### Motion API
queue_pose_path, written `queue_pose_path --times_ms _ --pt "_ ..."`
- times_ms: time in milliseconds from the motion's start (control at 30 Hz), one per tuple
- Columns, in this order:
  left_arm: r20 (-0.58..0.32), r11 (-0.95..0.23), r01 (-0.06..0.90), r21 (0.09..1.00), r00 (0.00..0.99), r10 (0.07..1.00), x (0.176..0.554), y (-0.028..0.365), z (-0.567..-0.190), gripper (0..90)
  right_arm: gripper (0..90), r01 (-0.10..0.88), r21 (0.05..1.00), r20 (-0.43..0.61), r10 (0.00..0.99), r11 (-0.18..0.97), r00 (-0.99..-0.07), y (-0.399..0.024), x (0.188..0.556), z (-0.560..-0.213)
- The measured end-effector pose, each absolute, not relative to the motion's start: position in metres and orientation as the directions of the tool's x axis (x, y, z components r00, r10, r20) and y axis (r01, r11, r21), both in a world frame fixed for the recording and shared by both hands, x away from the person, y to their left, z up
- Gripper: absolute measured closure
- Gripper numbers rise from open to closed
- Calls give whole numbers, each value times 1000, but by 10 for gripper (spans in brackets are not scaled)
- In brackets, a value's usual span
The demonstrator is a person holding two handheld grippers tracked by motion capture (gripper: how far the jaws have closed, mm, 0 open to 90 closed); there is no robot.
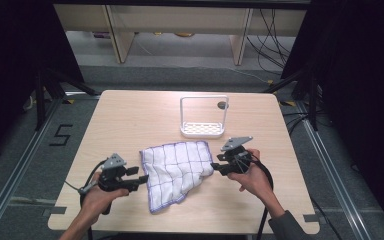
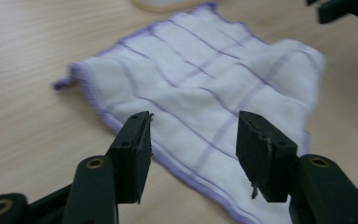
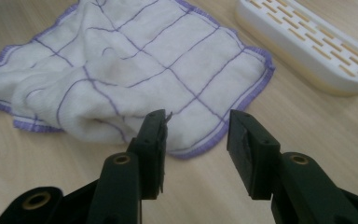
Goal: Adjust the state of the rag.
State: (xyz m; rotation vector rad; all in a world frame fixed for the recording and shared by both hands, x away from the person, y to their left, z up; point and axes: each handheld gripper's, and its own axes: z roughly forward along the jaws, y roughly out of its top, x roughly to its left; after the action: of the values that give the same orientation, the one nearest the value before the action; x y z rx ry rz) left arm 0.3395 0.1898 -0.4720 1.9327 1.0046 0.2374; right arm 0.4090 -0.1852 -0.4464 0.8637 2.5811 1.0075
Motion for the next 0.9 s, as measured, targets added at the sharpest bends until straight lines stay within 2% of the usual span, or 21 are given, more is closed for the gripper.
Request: queue_pose_path --times_ms 67,167,400,467,567,600,633,667,733,800,833,900 --pt "-223 -275 542 794 681 697 324 180 -475 456 580 478 686 35 632 548 -775 -192 399 -448" --pt "-253 -289 550 784 708 660 309 167 -483 459 579 473 683 45 614 557 -788 -198 391 -449" --pt "-256 -344 556 756 736 627 300 149 -496 464 576 460 681 53 588 570 -807 -190 371 -460" --pt "-251 -347 552 758 738 627 300 146 -499 469 577 461 680 56 586 570 -808 -188 368 -461" --pt "-186 -424 525 738 762 620 305 140 -504 483 576 460 671 58 576 582 -815 -187 366 -462" --pt "-175 -434 523 734 762 623 306 138 -506 502 576 462 677 61 583 572 -810 -184 365 -465" --pt "-137 -477 502 721 778 613 309 134 -509 560 574 458 672 61 572 582 -818 -182 365 -468" --pt "-140 -461 503 731 772 621 310 131 -510 620 574 450 666 53 563 595 -824 -182 365 -468" --pt "-94 -501 475 724 787 610 312 130 -506 781 574 447 665 57 557 598 -829 -180 365 -470" --pt "-74 -506 451 735 795 602 315 130 -502 813 575 454 668 59 566 589 -822 -178 364 -470" --pt "-105 -452 452 769 787 608 319 130 -491 830 580 441 663 66 539 606 -840 -178 364 -469" --pt "-110 -404 433 806 780 616 323 130 -475 833 584 452 663 65 556 597 -828 -177 362 -468"
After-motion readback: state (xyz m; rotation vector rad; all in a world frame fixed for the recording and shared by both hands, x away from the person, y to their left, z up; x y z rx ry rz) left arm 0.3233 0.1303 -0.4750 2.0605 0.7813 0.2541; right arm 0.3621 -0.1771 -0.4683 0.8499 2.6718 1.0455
